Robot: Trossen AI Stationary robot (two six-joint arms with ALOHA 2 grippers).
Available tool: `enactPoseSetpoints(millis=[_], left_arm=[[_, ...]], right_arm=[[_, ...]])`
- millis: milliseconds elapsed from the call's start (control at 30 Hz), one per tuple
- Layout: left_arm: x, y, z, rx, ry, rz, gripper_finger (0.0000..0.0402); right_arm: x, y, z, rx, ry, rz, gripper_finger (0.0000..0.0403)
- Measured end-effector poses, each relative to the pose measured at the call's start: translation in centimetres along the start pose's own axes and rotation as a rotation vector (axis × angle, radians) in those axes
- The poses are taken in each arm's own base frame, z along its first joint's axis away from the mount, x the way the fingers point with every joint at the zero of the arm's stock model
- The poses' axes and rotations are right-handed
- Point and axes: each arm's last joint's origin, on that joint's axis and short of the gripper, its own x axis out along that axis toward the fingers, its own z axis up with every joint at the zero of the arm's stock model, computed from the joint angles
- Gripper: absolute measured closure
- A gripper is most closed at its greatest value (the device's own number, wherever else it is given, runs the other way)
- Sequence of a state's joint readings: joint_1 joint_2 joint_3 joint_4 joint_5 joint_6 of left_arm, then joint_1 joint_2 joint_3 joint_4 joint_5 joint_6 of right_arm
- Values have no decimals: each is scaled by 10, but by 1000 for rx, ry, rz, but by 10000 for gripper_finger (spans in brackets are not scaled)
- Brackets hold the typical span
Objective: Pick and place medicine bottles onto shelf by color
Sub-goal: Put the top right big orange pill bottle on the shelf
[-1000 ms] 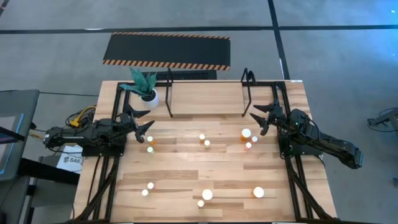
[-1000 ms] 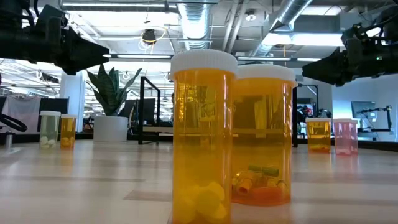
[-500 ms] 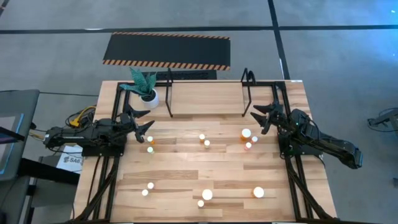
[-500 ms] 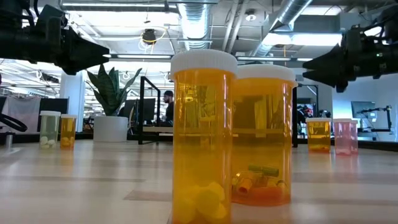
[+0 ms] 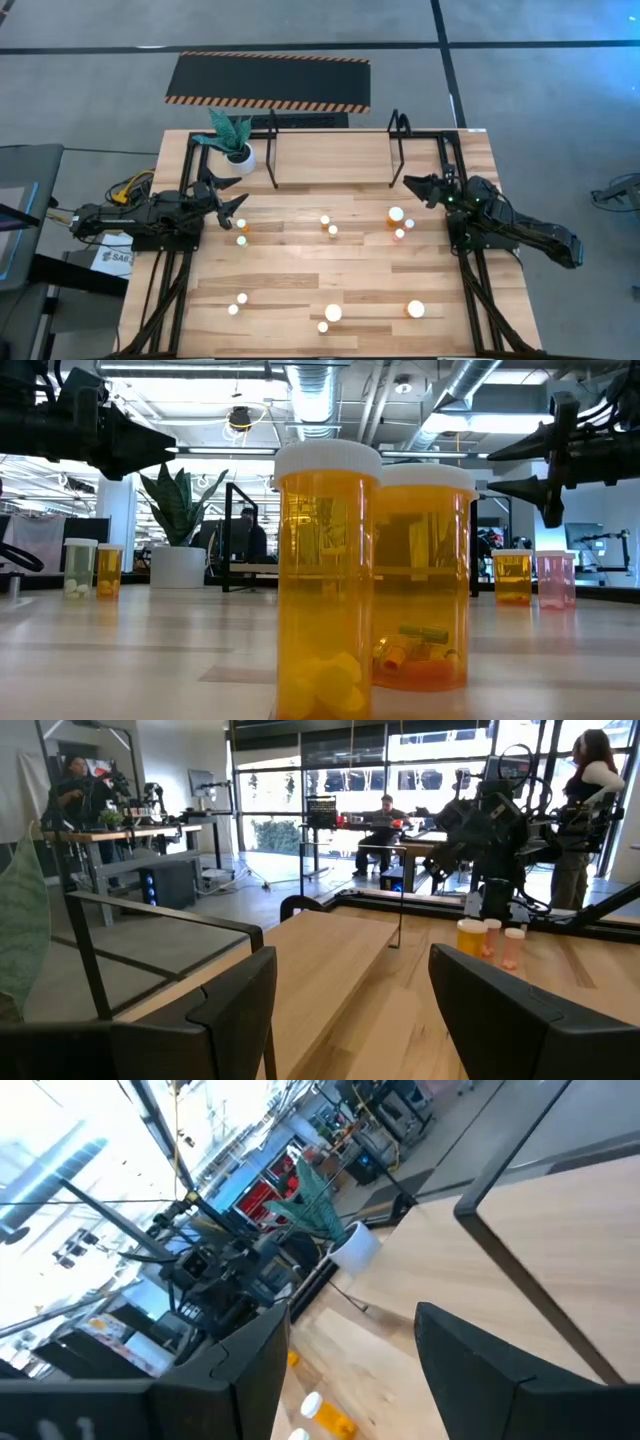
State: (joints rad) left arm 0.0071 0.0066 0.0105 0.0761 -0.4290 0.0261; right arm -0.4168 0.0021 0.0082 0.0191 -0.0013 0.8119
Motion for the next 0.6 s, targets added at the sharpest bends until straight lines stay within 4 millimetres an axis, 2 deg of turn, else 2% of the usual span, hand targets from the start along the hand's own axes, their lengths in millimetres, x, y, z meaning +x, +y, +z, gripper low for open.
enactPoseSetpoints(millis=[500, 600], left_arm=[[0, 0, 0, 0, -1, 1, 152], [0, 0, 0, 0, 0, 0, 152]], right_arm=[[0, 1, 0, -2, 4, 5, 163], [0, 2, 1, -44, -14, 18, 163]])
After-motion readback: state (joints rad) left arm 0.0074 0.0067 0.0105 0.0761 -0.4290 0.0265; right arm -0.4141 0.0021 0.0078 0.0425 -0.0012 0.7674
